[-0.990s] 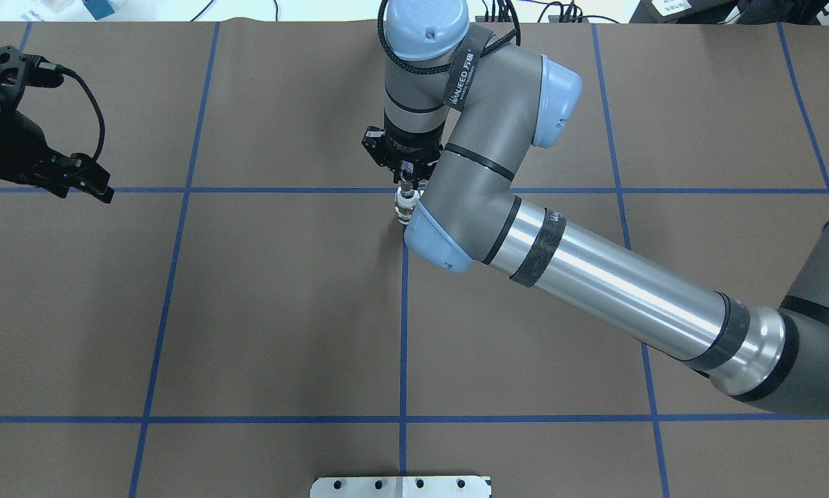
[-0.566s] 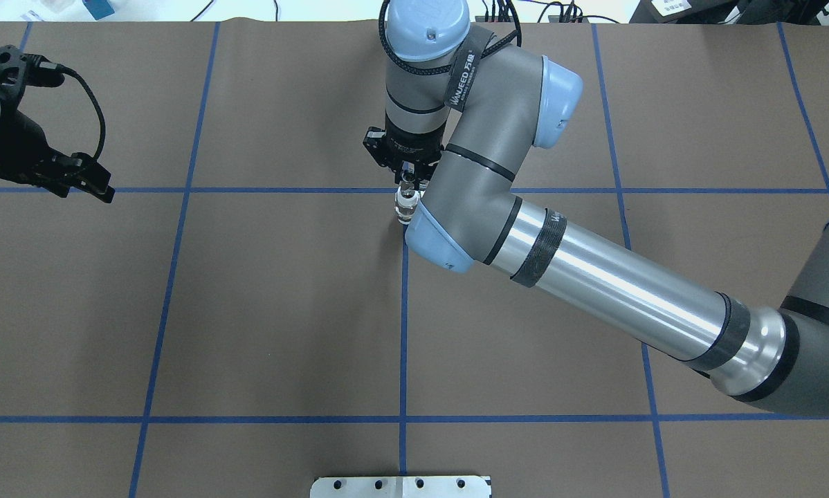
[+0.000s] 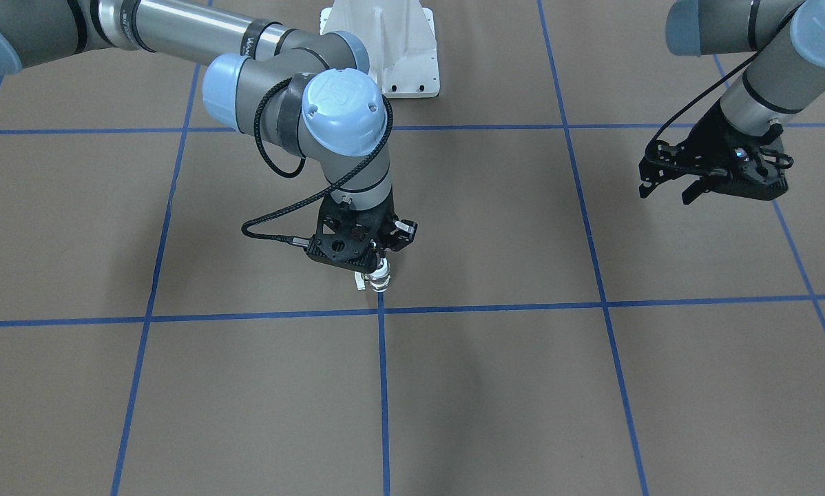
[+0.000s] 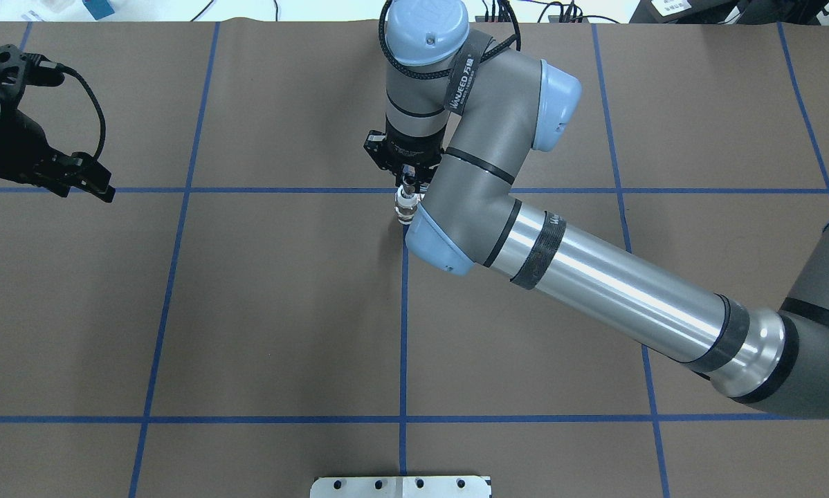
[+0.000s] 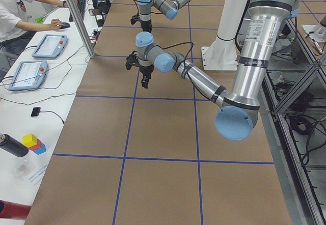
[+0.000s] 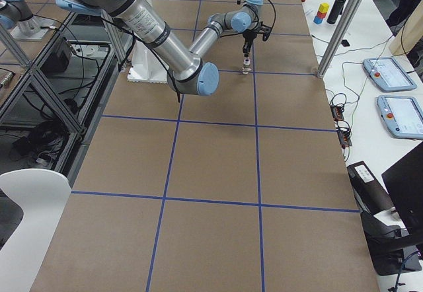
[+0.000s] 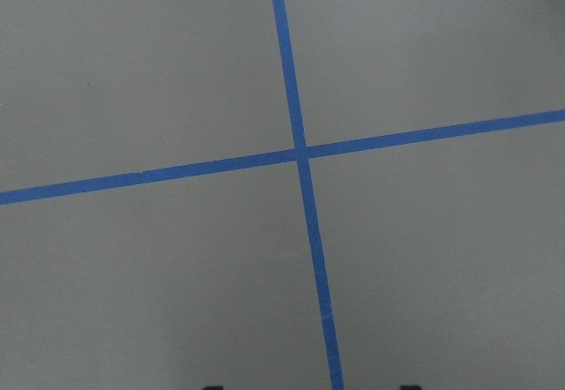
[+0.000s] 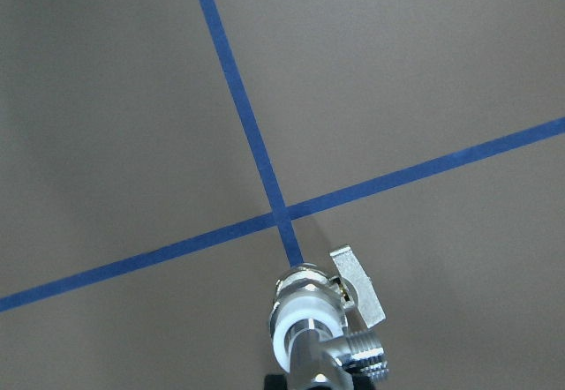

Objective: Assemble PPR valve and pipe with both arms
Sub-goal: 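Lower the chrome fitting onto the valve top with the right gripper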

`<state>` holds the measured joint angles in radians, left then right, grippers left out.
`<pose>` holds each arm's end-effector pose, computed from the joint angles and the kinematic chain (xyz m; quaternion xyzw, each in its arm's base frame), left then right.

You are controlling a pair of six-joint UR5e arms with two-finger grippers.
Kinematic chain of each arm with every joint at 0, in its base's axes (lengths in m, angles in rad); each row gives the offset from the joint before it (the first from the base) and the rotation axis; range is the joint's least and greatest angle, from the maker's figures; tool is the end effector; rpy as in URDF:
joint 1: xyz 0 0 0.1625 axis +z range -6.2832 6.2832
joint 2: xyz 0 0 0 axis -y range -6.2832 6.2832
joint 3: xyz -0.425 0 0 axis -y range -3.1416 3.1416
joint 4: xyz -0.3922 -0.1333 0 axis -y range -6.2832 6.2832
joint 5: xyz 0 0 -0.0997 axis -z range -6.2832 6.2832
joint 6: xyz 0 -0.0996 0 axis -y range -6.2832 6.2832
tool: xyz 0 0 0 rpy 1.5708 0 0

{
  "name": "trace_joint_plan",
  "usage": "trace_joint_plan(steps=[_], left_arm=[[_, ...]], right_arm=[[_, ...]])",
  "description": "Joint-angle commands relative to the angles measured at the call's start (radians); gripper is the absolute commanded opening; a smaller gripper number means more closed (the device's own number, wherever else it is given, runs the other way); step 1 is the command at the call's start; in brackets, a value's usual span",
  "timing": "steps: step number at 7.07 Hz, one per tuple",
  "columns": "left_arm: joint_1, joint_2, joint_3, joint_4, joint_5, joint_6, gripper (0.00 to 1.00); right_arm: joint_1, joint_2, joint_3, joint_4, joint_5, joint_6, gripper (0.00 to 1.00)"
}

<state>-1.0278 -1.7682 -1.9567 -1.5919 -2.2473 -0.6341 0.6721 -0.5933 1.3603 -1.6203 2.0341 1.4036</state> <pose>0.2167 -0.4963 0.3705 0.0577 0.4194 0.0577 0.9041 -0.5460 -0.5479 0.1295 -0.0571 -0.3997 0.1496 0.9026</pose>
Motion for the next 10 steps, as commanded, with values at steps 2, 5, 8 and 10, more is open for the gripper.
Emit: trace_joint_plan(steps=[2,5,8,10], left_arm=[[0.0,-0.001,-0.002,0.001,-0.003,-0.007,0.74],[-0.002,-0.001,-0.004,0.001,-0.005,-0.009,0.74],[-0.002,-0.001,-0.005,0.001,-0.005,-0.009,0.74],[-0.002,0.001,-0.004,0.001,-0.003,-0.009,0.74]], right_arm=[[-0.002,0.0,-0.013,0.002,0.0,-0.005,0.17],[-0.002,0.001,-0.02,0.002,0.0,-0.009,0.17],[-0.002,0.003,-0.02,0.002,-0.002,-0.011,0.47],[-0.002,0.003,-0.02,0.002,-0.002,-0.012,0.62]])
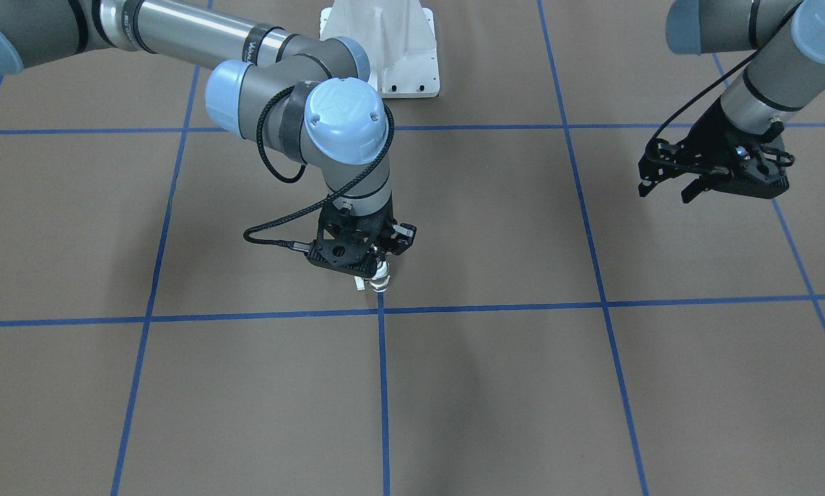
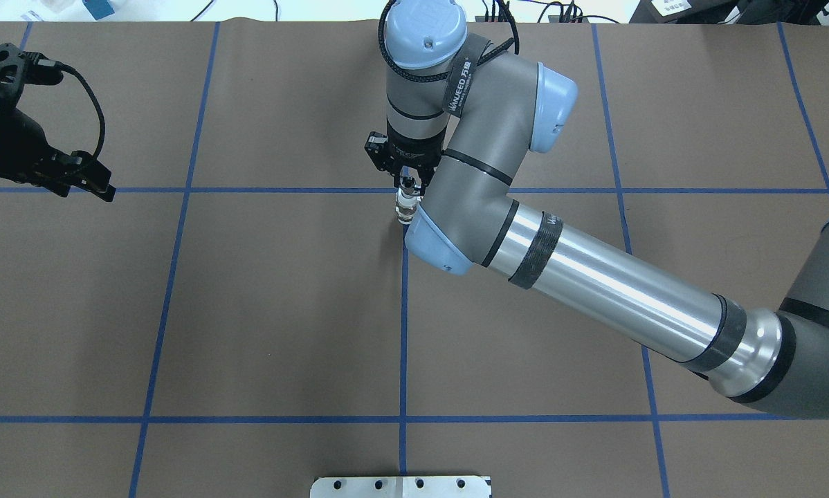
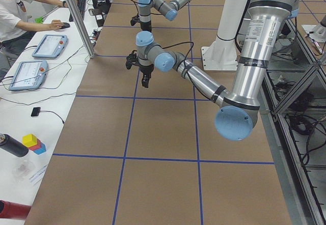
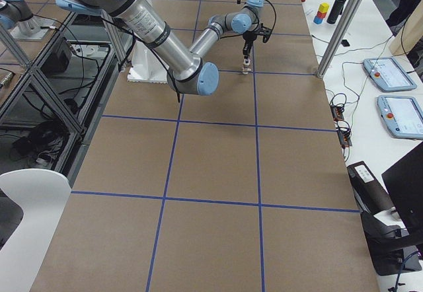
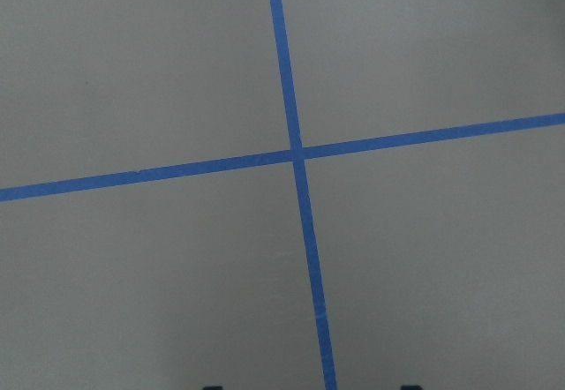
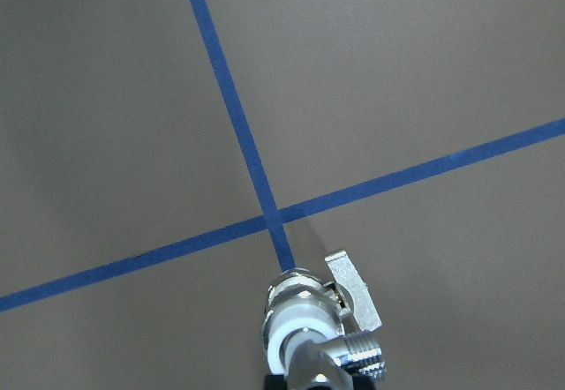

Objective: Assemble PPR valve and pipe with both arms
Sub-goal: 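Lower the chrome fitting onto the valve top with the right gripper, then open the right gripper and withdraw it away from the valve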

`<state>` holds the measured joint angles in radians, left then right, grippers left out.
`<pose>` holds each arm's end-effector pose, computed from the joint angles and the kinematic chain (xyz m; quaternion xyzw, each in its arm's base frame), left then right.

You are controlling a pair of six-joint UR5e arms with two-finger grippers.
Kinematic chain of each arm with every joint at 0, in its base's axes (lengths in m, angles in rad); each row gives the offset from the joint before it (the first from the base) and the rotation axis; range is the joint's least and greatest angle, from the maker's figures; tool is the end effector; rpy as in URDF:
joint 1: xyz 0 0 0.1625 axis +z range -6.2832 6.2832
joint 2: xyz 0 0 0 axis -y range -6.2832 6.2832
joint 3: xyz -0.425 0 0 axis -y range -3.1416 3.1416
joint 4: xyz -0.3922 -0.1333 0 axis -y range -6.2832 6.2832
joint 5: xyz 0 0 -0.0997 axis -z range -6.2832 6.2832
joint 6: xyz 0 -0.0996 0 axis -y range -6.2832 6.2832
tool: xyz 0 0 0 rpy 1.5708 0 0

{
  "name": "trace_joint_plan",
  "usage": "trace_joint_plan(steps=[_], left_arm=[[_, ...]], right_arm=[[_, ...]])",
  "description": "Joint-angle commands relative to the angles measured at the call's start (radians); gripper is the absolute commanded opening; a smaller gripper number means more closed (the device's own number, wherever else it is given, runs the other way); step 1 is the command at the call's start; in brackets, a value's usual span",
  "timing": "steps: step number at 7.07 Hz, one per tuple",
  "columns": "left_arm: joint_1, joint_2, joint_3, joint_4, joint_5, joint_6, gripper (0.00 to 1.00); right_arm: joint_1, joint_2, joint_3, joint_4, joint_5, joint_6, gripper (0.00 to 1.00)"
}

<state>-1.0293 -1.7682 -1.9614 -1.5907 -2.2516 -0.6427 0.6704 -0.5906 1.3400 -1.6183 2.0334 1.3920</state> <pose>0.2156 -0.4955 0.3683 0.0563 0.4218 0.0543 0.9033 -0.5511 -0.5504 0.1357 -0.0583 -0.3936 0.1460 0.9057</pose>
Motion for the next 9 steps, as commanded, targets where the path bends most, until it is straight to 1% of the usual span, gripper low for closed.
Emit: trace_joint_plan(steps=[1,5,7,8,9], left_arm=[[0.0,0.001,0.001,0.0,0.0,0.0,0.74],[0.0,0.003,-0.001,0.0,0.0,0.0,0.74],[0.0,-0.002,-0.001,0.0,0.0,0.0,0.74],[0.0,-0.002,-0.001,0.0,0.0,0.002,0.74],[-0.003,-0.002,-0.001,0.0,0.001,0.005,0.74]], right_arm=[[-0.003,0.0,0.001,0.001,-0.001,-0.001,0.65],[-0.003,0.0,0.001,0.001,-0.001,-0.001,0.65],[0.006,-0.003,0.043,0.003,-0.001,0.008,0.67],[0.015,-0.011,0.072,0.003,0.001,0.012,0.75],[0.027,-0.07,0.15,0.003,0.001,0.01,0.81]])
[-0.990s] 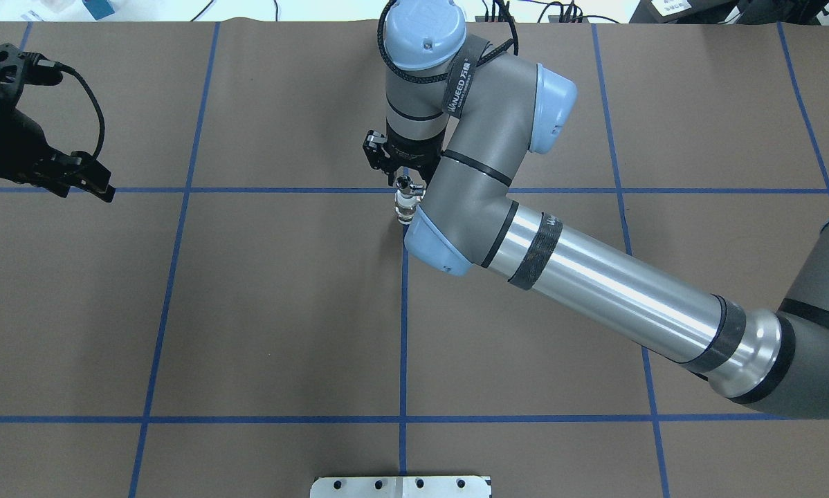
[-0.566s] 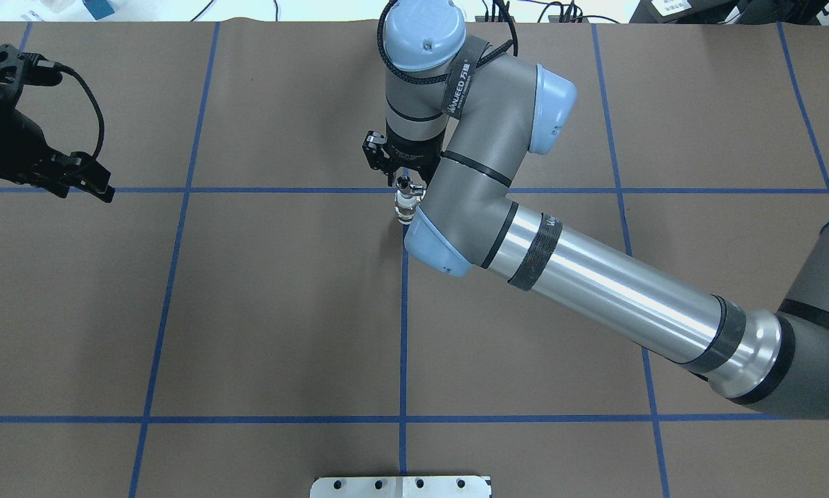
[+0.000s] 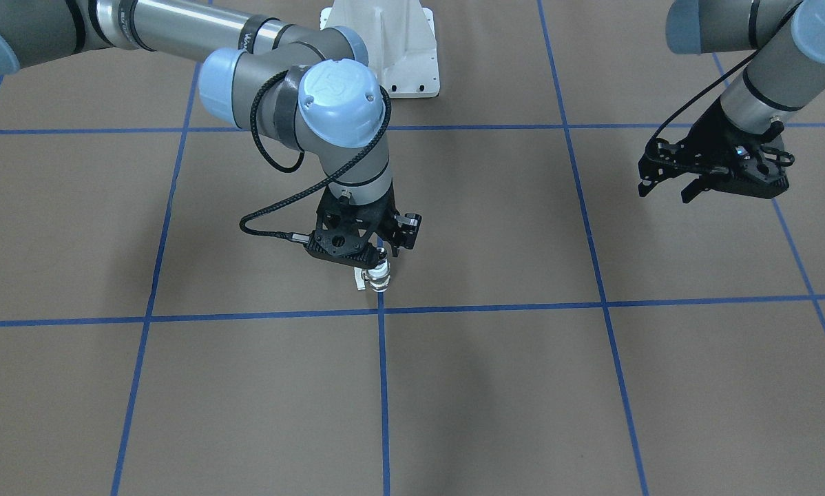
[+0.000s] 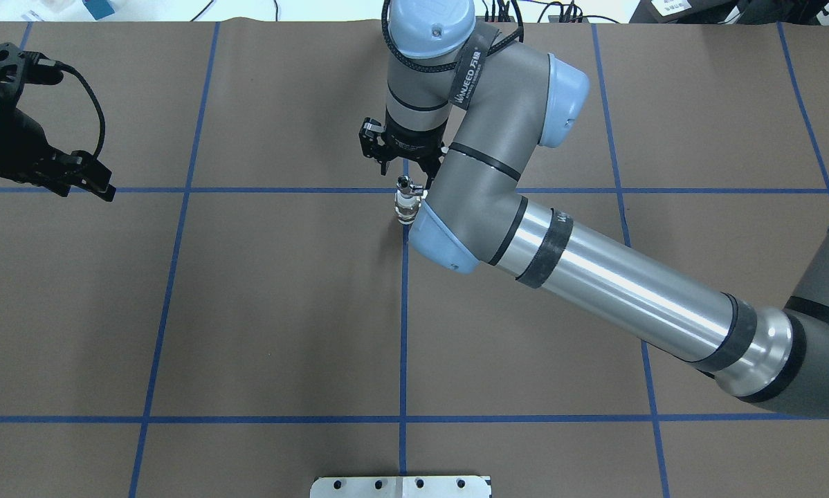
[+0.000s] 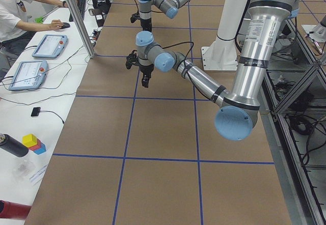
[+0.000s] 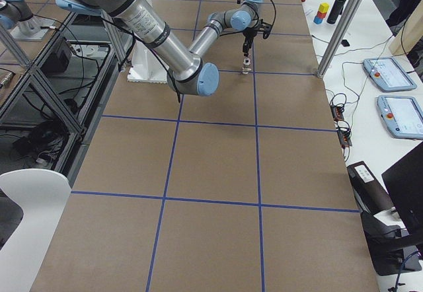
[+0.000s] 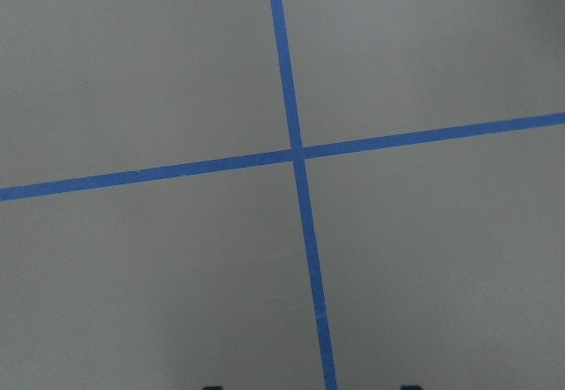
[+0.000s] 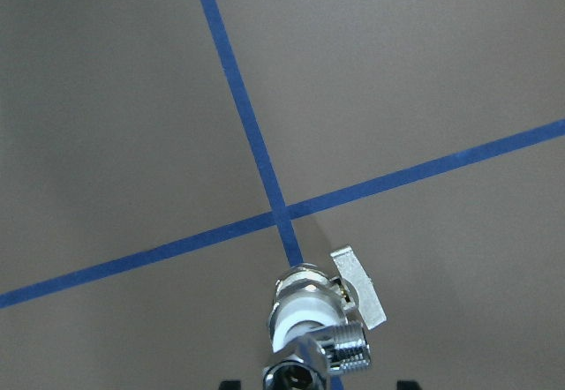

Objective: Assemble PPR valve and pipe with both arms
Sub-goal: 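Open the right gripper and withdraw it away from the valve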

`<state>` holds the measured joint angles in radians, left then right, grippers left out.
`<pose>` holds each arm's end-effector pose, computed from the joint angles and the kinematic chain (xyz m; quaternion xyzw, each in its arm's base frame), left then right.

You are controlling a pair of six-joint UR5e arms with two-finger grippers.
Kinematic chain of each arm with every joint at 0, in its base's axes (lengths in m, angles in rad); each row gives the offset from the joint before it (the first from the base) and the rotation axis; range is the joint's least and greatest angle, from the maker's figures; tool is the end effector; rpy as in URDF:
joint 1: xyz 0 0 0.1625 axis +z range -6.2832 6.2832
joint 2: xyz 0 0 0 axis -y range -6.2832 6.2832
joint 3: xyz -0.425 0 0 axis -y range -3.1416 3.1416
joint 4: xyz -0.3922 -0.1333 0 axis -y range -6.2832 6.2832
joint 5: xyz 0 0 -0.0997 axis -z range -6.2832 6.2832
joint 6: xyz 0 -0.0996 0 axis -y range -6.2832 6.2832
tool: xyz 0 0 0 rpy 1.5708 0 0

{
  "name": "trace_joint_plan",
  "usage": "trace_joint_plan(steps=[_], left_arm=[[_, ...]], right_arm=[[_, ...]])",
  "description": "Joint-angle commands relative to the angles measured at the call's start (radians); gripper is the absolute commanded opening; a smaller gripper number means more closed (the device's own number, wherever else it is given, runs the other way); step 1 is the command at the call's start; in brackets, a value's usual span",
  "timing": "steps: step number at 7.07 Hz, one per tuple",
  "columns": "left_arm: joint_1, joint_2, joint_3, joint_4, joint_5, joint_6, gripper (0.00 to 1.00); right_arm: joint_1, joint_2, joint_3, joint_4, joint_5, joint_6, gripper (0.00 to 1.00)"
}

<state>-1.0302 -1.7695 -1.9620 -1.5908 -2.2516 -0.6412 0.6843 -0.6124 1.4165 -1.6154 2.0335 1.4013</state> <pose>0.2152 -0.4958 0.3673 0.0576 0.4221 0.0549 0.9030 -0.5277 -0.5452 0.1203 -0.0445 -0.4166 0.1479 0.8959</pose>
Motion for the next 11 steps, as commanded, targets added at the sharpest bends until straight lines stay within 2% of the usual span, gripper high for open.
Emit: trace_joint_plan(steps=[1,2,3,4,5,6,8,10,11], left_arm=[[-0.014,0.005,0.0,0.0,-0.002,0.015,0.74],[-0.036,0.018,0.0,0.0,-0.002,0.035,0.74],[-0.078,0.063,0.0,0.0,-0.002,0.131,0.74],[-0.141,0.118,0.0,0.003,-0.002,0.259,0.74],[-0.187,0.168,-0.004,0.003,-0.002,0.361,0.79],[-0.235,0.221,-0.006,0.003,0.0,0.461,0.99],[-0.292,0.28,-0.001,0.006,0.001,0.518,0.99],[-0.297,0.265,-0.008,0.142,0.001,0.517,0.99],[-0.312,0.251,-0.008,0.182,0.001,0.517,0.99]], right_arm=[[0.033,-0.182,0.223,0.0,0.001,-0.01,0.99],[0.075,-0.304,0.342,0.0,0.008,-0.046,0.99],[0.113,-0.41,0.42,0.0,0.011,-0.129,0.99],[0.163,-0.506,0.464,0.0,0.016,-0.233,0.99],[0.203,-0.611,0.493,0.002,0.013,-0.377,0.99],[0.286,-0.692,0.495,0.002,0.033,-0.545,0.99],[0.465,-0.847,0.487,0.006,0.134,-0.86,0.99],[0.642,-0.993,0.48,0.008,0.305,-1.092,0.99],[0.676,-1.035,0.472,0.008,0.326,-1.148,0.99]])
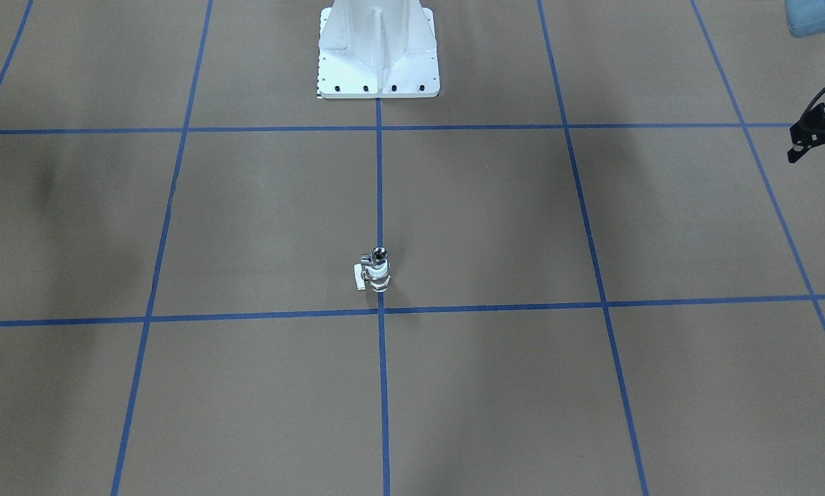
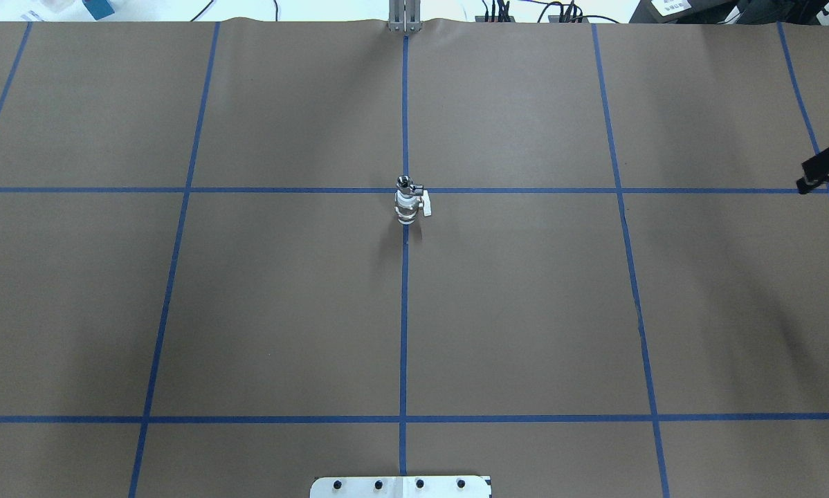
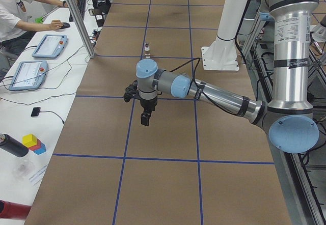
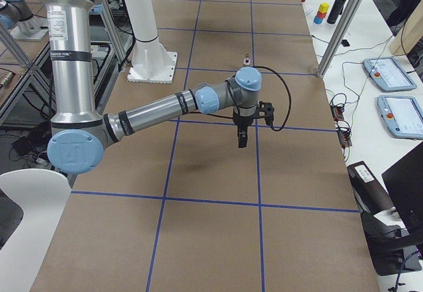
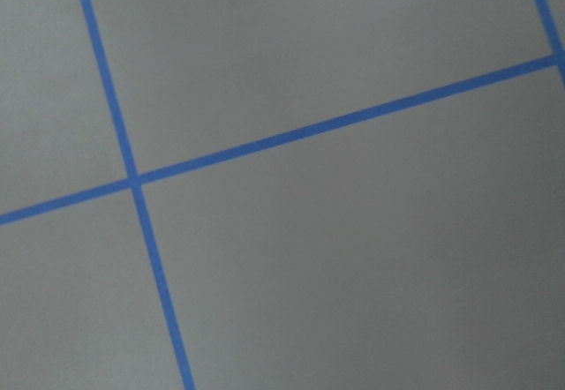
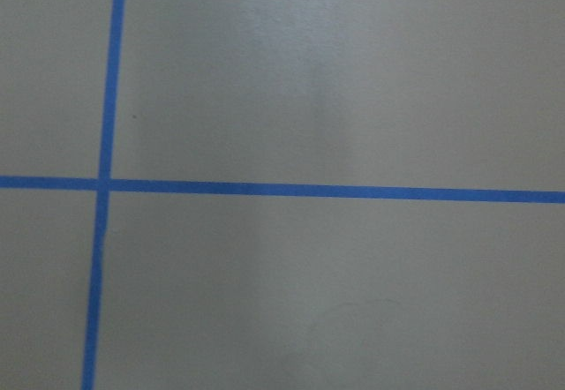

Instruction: Assemble PPR valve and pipe with both arms

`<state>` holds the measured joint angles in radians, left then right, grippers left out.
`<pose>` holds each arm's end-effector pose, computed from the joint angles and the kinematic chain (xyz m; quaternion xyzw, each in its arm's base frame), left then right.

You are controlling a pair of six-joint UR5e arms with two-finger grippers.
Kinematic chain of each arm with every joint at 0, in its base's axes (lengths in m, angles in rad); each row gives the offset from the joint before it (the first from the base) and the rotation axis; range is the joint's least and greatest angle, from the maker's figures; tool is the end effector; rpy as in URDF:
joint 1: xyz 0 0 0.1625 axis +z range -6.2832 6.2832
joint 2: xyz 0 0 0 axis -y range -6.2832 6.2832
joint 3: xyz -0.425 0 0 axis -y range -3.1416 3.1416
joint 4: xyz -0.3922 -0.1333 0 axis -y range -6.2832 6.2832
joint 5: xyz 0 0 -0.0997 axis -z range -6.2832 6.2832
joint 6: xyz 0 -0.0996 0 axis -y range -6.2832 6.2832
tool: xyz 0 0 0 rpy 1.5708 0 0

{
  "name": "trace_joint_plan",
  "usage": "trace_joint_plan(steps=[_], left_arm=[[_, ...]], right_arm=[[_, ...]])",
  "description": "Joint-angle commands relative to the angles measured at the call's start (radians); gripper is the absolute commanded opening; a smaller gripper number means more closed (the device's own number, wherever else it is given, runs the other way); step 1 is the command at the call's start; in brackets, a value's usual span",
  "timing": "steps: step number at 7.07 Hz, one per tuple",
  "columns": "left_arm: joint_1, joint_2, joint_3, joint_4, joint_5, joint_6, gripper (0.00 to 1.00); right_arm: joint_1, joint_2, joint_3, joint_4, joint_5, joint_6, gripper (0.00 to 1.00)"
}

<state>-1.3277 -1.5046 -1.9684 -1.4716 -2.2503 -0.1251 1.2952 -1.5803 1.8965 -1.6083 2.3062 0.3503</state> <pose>0.0415 -0.4612 0.5114 0.0468 0.3454 0.0938 0.9326 -0.0680 -0.4847 0.5091 0.0137 -0.3786 -0.0154 0.9253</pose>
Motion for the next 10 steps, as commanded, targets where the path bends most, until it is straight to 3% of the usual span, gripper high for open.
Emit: trace_joint_plan(steps=[1,2,3,6,8,10], left_arm=[[-0.018,-0.02,0.0,0.109,-0.018,0.001,0.99],[-0.034,-0.052,0.005,0.169,-0.119,0.001,0.99],[-0.041,-0.052,-0.006,0.178,-0.123,0.002,0.99],[-0.094,-0.046,0.014,0.177,-0.121,0.155,0.99],[-0.186,-0.049,0.12,0.169,-0.127,0.283,0.99],[-0.214,-0.025,0.141,0.171,-0.126,0.283,0.99]], right_arm=[[0.067,-0.104,-0.02,0.023,0.053,-0.1,0.99],[0.067,-0.134,-0.057,0.13,0.053,-0.093,0.99],[0.067,-0.132,-0.079,0.171,0.053,-0.08,0.99],[0.067,-0.121,-0.077,0.172,0.055,-0.04,0.99],[0.069,-0.121,-0.079,0.172,0.055,-0.04,0.99],[0.072,-0.119,-0.08,0.172,0.053,-0.039,0.99]])
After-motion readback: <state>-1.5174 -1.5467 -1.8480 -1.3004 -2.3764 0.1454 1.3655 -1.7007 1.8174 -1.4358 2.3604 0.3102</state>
